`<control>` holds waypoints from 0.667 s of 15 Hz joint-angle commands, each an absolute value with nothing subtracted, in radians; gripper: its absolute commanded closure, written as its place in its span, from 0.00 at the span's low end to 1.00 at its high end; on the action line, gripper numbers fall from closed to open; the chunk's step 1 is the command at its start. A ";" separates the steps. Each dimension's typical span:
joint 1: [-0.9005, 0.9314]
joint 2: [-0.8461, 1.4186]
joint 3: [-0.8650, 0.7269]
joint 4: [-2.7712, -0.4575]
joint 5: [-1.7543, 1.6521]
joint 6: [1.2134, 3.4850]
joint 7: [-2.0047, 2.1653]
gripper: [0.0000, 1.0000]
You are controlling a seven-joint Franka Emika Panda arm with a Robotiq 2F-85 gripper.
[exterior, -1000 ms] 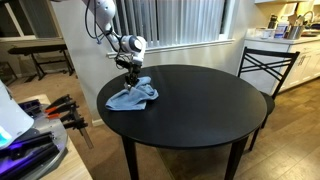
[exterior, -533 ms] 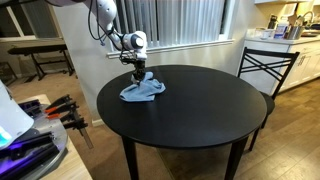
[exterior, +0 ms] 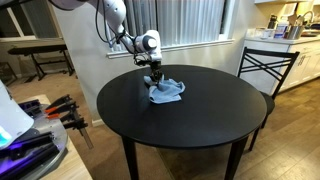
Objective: Use the towel to wipe the table
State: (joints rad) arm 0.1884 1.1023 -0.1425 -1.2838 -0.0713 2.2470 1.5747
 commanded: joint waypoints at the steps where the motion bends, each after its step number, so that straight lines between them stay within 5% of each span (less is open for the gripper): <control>1: 0.133 1.055 -0.129 -1.356 -0.025 2.285 1.555 0.85; 2: 0.122 1.046 -0.124 -1.365 -0.015 2.277 1.551 0.65; 10: 0.099 0.861 -0.099 -1.570 0.074 2.290 1.558 0.16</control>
State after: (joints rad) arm 0.1177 0.9869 -0.1237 -1.4170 0.0257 2.2695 1.5739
